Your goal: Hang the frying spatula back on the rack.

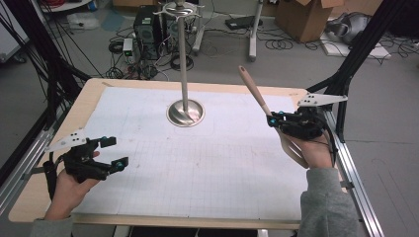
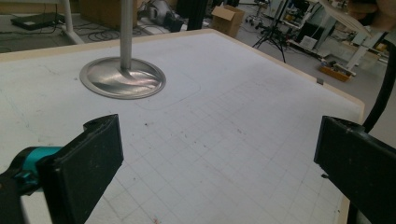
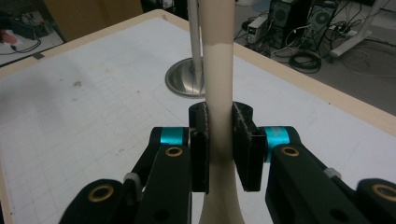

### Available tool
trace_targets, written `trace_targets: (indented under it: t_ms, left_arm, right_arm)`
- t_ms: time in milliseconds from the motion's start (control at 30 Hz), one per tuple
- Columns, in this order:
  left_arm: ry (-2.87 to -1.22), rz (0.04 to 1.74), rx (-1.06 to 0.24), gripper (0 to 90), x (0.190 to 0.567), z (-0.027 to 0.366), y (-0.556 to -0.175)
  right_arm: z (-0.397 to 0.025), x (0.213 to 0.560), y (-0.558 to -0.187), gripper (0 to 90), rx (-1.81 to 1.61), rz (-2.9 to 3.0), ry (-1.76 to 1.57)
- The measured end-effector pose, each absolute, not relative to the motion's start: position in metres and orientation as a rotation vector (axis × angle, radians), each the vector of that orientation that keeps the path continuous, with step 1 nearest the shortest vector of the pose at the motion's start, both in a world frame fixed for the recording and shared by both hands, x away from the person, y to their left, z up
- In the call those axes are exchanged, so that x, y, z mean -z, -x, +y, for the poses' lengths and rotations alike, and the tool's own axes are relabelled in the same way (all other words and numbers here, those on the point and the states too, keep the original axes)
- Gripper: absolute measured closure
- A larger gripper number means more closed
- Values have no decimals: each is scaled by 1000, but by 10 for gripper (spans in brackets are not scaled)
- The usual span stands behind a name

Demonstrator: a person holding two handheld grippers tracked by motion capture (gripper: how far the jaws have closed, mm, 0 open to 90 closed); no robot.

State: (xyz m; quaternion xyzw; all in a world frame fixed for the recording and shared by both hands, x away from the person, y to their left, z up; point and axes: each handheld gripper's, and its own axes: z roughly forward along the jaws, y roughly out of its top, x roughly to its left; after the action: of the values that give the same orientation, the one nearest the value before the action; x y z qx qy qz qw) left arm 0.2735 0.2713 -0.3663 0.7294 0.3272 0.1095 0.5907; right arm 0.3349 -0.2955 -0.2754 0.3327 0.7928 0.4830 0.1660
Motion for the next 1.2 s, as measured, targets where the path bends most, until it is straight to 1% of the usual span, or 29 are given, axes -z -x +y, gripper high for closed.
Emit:
trace_targets:
  t_ms: [333, 900, 1200]
  left_arm:
    - [-1688, 763, -252, 18, 366, 271, -273]
    - [-1678, 768, -265, 18, 365, 276, -270]
    - [-1685, 772, -278, 18, 365, 277, -266]
  right_arm:
    - [-282, 255, -343, 783, -1353, 2263, -941]
    - [-265, 233, -355, 783, -1372, 2244, -914]
    - [-249, 219, -365, 783, -1383, 2238, -892]
